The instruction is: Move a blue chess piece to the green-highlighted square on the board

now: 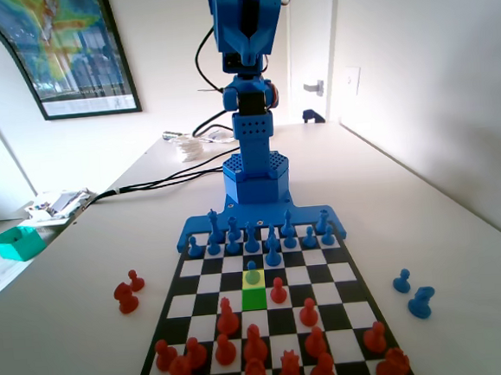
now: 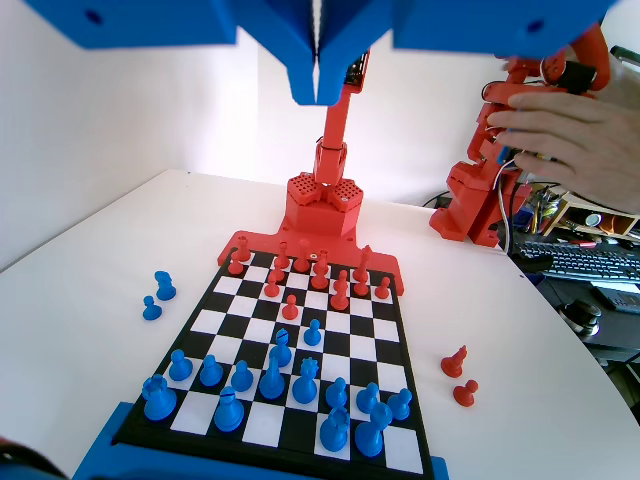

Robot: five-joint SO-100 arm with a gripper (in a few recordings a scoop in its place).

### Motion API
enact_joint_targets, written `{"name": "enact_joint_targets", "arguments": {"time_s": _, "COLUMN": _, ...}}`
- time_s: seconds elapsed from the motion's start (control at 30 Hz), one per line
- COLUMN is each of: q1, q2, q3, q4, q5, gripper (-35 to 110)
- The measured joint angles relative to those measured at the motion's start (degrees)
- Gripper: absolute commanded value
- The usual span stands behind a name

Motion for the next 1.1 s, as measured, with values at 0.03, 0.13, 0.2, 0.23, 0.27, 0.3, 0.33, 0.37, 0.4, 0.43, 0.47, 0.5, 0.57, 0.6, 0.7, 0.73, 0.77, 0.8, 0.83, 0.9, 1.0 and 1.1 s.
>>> {"name": "enact_joint_targets", "arguments": {"time_s": 0.03, "q1": 0.0, "q2": 0.0, "q3": 0.0, "q4": 0.0, "q5": 0.0, "gripper": 1}}
{"name": "enact_joint_targets", "arguments": {"time_s": 0.13, "q1": 0.0, "q2": 0.0, "q3": 0.0, "q4": 0.0, "q5": 0.0, "gripper": 1}}
{"name": "enact_joint_targets", "arguments": {"time_s": 0.2, "q1": 0.0, "q2": 0.0, "q3": 0.0, "q4": 0.0, "q5": 0.0, "gripper": 3}}
{"name": "enact_joint_targets", "arguments": {"time_s": 0.23, "q1": 0.0, "q2": 0.0, "q3": 0.0, "q4": 0.0, "q5": 0.0, "gripper": 4}}
{"name": "enact_joint_targets", "arguments": {"time_s": 0.27, "q1": 0.0, "q2": 0.0, "q3": 0.0, "q4": 0.0, "q5": 0.0, "gripper": 5}}
{"name": "enact_joint_targets", "arguments": {"time_s": 0.3, "q1": 0.0, "q2": 0.0, "q3": 0.0, "q4": 0.0, "q5": 0.0, "gripper": 6}}
{"name": "enact_joint_targets", "arguments": {"time_s": 0.33, "q1": 0.0, "q2": 0.0, "q3": 0.0, "q4": 0.0, "q5": 0.0, "gripper": 6}}
{"name": "enact_joint_targets", "arguments": {"time_s": 0.37, "q1": 0.0, "q2": 0.0, "q3": 0.0, "q4": 0.0, "q5": 0.0, "gripper": 6}}
{"name": "enact_joint_targets", "arguments": {"time_s": 0.4, "q1": 0.0, "q2": 0.0, "q3": 0.0, "q4": 0.0, "q5": 0.0, "gripper": 5}}
{"name": "enact_joint_targets", "arguments": {"time_s": 0.43, "q1": 0.0, "q2": 0.0, "q3": 0.0, "q4": 0.0, "q5": 0.0, "gripper": 4}}
{"name": "enact_joint_targets", "arguments": {"time_s": 0.47, "q1": 0.0, "q2": 0.0, "q3": 0.0, "q4": 0.0, "q5": -0.1, "gripper": 4}}
{"name": "enact_joint_targets", "arguments": {"time_s": 0.5, "q1": 0.0, "q2": 0.0, "q3": 0.0, "q4": 0.0, "q5": -0.4, "gripper": 4}}
{"name": "enact_joint_targets", "arguments": {"time_s": 0.57, "q1": 0.0, "q2": 0.0, "q3": 0.0, "q4": 0.0, "q5": -0.6, "gripper": 2}}
{"name": "enact_joint_targets", "arguments": {"time_s": 0.6, "q1": 0.0, "q2": 0.0, "q3": 0.0, "q4": 0.0, "q5": -0.6, "gripper": 1}}
{"name": "enact_joint_targets", "arguments": {"time_s": 0.7, "q1": 0.0, "q2": 0.0, "q3": 0.0, "q4": 0.0, "q5": -0.6, "gripper": 1}}
{"name": "enact_joint_targets", "arguments": {"time_s": 0.73, "q1": 0.0, "q2": 0.0, "q3": 0.0, "q4": 0.0, "q5": -0.6, "gripper": 1}}
{"name": "enact_joint_targets", "arguments": {"time_s": 0.77, "q1": 0.0, "q2": 0.0, "q3": 0.0, "q4": 0.0, "q5": -0.6, "gripper": 1}}
{"name": "enact_joint_targets", "arguments": {"time_s": 0.8, "q1": -0.2, "q2": -0.4, "q3": 0.0, "q4": 0.0, "q5": -0.6, "gripper": 1}}
{"name": "enact_joint_targets", "arguments": {"time_s": 0.83, "q1": -0.5, "q2": -1.0, "q3": 0.0, "q4": 0.0, "q5": -0.5, "gripper": 1}}
{"name": "enact_joint_targets", "arguments": {"time_s": 0.9, "q1": -0.7, "q2": -3.6, "q3": -0.7, "q4": 0.3, "q5": 1.0, "gripper": 1}}
{"name": "enact_joint_targets", "arguments": {"time_s": 1.0, "q1": -0.7, "q2": -10.8, "q3": -3.8, "q4": 0.3, "q5": 3.2, "gripper": 1}}
{"name": "enact_joint_targets", "arguments": {"time_s": 1.1, "q1": -1.0, "q2": -20.7, "q3": -8.1, "q4": 0.3, "q5": 5.0, "gripper": 1}}
